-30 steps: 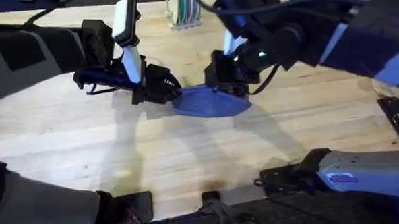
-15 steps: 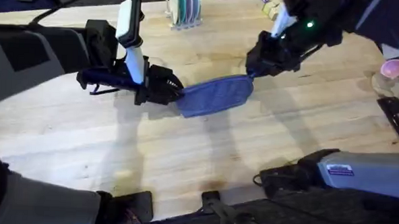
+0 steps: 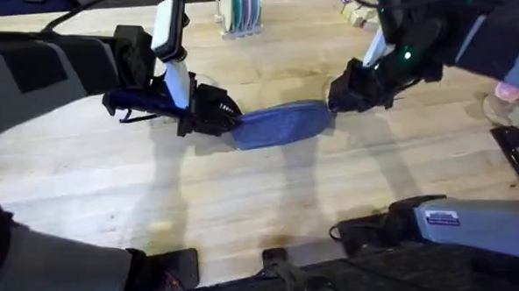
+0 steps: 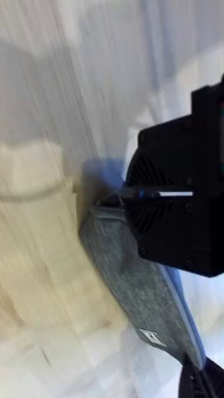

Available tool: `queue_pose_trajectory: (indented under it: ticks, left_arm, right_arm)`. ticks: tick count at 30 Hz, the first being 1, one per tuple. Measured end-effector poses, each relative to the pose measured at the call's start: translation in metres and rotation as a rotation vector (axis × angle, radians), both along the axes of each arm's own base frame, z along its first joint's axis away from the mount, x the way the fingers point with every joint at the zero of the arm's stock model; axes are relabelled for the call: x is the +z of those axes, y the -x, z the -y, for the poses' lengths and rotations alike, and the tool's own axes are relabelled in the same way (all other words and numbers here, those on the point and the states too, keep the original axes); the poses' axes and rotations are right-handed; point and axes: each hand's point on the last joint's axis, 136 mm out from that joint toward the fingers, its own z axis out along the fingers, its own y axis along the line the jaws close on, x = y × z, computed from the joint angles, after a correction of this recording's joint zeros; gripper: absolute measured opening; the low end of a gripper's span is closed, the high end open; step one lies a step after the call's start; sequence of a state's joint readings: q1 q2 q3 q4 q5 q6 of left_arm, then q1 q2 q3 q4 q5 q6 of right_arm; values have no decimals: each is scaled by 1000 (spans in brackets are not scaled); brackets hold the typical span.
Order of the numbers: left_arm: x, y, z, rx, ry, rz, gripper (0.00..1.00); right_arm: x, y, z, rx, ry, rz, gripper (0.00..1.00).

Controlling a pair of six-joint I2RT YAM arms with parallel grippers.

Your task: Unzip the bag, pick up the pens from the table one at a time and place them inside, then zip the bag closed.

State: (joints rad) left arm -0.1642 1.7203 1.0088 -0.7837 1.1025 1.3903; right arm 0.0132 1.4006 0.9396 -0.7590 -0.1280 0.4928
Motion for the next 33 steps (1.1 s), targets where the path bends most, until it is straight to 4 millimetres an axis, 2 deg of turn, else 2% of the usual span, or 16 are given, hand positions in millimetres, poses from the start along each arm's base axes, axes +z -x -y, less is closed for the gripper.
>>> queue_pose_trajectory:
  ticks: [4,11,12,17,18,23,26,33]
  left_arm:
    - [0,0,0,-2,-2,0,42]
    - [-1,0,0,-2,-4,2,42]
    - [-1,0,0,-1,-5,4,42]
    - [-4,-4,-8,23,-24,-1,42]
    - [-4,-4,-8,25,-24,-1,42]
    - [-4,-5,-8,25,-25,-1,42]
    - [-4,-4,-8,25,-25,-1,42]
    - [-4,-5,-8,25,-25,-1,42]
  right_arm:
    - [-10,3,1,-26,-17,-7,33]
    - [-6,0,0,-45,-26,10,39]
    - [-3,-1,1,-48,-22,19,143]
    - [18,-11,23,-89,50,85,858]
    - [25,-13,24,-80,57,107,966]
    - [62,-12,18,-17,86,217,996]
    - [79,2,10,32,92,254,997]
    - [100,35,-7,116,87,289,998]
